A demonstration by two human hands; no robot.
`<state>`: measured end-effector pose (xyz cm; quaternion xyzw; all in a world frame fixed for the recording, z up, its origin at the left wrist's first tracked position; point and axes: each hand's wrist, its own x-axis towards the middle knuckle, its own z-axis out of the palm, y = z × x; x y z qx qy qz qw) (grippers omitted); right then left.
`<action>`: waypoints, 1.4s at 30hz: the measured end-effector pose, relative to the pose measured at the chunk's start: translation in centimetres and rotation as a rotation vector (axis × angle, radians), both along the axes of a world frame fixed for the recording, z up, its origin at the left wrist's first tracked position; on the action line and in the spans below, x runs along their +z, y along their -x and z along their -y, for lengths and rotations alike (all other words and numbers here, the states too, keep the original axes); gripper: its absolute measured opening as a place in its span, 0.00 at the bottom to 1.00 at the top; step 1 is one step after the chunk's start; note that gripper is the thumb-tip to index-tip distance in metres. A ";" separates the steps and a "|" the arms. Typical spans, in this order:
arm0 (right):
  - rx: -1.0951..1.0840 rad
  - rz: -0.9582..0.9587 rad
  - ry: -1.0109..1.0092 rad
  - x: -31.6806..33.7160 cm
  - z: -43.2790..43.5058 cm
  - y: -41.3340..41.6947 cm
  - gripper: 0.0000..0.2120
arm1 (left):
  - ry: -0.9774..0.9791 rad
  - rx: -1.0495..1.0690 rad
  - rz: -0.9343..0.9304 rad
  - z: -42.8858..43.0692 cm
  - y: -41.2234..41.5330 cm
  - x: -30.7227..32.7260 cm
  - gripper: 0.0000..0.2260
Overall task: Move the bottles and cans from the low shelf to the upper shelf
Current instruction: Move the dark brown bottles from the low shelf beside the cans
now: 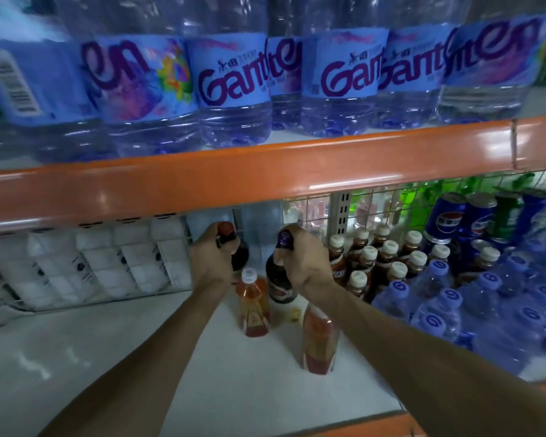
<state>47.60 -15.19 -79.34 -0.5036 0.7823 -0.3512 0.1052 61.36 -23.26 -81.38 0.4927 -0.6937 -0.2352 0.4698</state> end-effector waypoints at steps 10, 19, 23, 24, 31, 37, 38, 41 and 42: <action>-0.024 0.019 0.067 3.5 -7.3 -3.4 0.10 | -0.084 0.079 0.102 -3.8 -8.4 3.6 0.11; 0.034 0.081 0.034 9.9 -13.7 -7.8 0.11 | -0.063 0.008 0.154 -11.8 -13.0 9.5 0.13; -0.009 0.203 -0.042 16.2 -17.7 -10.3 0.11 | -0.207 -0.074 0.226 -16.0 -15.4 15.6 0.11; 0.009 0.216 -0.061 18.3 -19.2 -11.1 0.10 | -0.254 -0.079 0.266 -17.3 -16.0 17.6 0.11; 0.001 0.244 -0.343 34.3 -29.0 -13.6 0.20 | -0.641 -0.281 0.417 -25.5 -20.1 32.9 0.14; -0.114 0.309 -0.234 55.5 -37.7 -12.9 0.12 | -0.625 -0.375 0.328 -33.3 -20.7 52.4 0.17; -0.136 0.307 -0.211 59.5 -39.5 -12.5 0.10 | -0.598 -0.365 0.320 -35.0 -20.5 56.4 0.17; -0.183 0.234 -0.105 67.6 -42.7 -10.7 0.11 | -0.474 -0.388 0.292 -38.0 -18.8 65.9 0.11; -0.192 0.208 -0.091 70.1 -44.0 -10.0 0.11 | -0.427 -0.395 0.296 -39.1 -18.0 68.8 0.09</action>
